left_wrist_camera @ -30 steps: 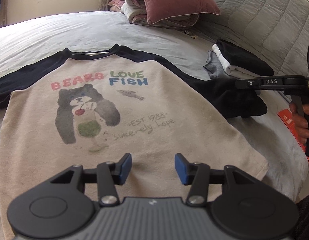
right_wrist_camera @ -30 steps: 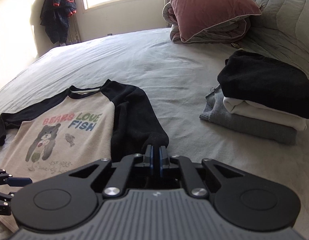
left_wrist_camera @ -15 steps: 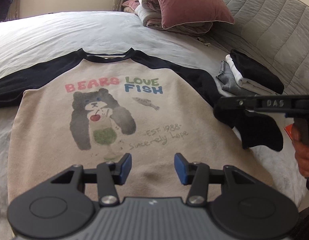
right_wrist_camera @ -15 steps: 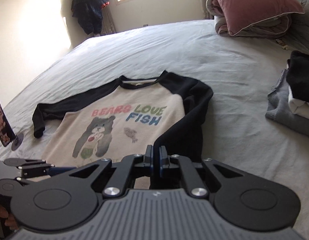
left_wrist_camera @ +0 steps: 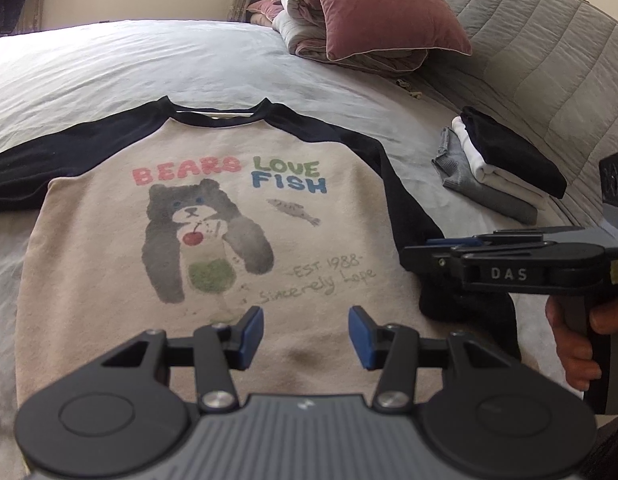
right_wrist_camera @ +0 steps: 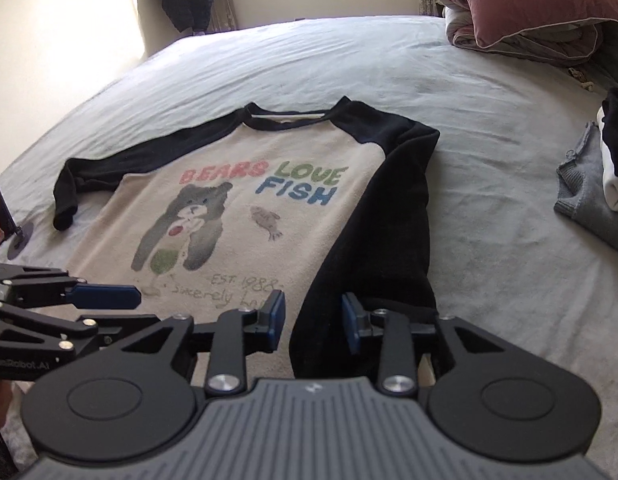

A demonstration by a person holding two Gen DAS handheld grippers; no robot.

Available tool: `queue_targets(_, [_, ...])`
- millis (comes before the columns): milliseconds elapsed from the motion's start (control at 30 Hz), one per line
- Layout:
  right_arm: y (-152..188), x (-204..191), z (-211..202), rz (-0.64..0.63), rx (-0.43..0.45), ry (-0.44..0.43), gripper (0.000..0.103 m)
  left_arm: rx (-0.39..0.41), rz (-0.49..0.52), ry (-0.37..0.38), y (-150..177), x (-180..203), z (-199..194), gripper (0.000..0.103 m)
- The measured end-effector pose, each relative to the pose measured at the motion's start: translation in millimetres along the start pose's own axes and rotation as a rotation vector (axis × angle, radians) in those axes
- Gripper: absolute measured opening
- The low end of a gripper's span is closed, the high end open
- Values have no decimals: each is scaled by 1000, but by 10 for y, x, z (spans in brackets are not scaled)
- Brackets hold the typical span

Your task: Fold clothes

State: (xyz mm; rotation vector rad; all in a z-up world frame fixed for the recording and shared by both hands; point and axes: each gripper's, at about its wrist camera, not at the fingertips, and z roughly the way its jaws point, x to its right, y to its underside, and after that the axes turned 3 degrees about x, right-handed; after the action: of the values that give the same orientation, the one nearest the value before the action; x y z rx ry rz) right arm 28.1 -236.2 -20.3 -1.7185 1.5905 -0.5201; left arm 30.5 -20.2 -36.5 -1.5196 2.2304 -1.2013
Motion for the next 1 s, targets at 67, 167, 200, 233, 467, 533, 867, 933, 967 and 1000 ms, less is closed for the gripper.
queue_targets(67, [-29, 35, -41, 23, 25, 3, 36, 1, 0, 0, 1, -12, -6, 48])
queue_targets(167, [-44, 110, 3, 63, 15, 7, 36, -3, 11, -11, 10, -17, -1, 48])
queue_targets(200, [-42, 130, 35, 79, 4, 0, 36, 1, 11, -14, 10, -25, -15, 48])
queue_targets(233, [-34, 143, 66, 95, -7, -13, 36, 4, 12, -17, 11, -34, -28, 48])
queue_targets(467, [-24, 71, 65, 40, -20, -4, 4, 35, -15, -26, -1, -165, -121, 47])
queue_targets(533, [-79, 76, -34, 18, -10, 22, 4, 31, -32, -16, -22, -223, -116, 45])
queue_targets(867, [-680, 386, -423, -136, 13, 284, 4, -15, -75, -5, -406, -270, 320, 28])
queue_targets(933, [-819, 502, -493, -153, 22, 331, 4, -22, -51, -9, -518, -216, 471, 28])
queue_targets(967, [-885, 559, -526, -161, 26, 355, 4, -23, -38, -11, -574, -187, 545, 28])
queue_targets(1000, [-955, 623, -566, -168, 30, 377, 4, -23, -28, -11, -629, -159, 623, 28])
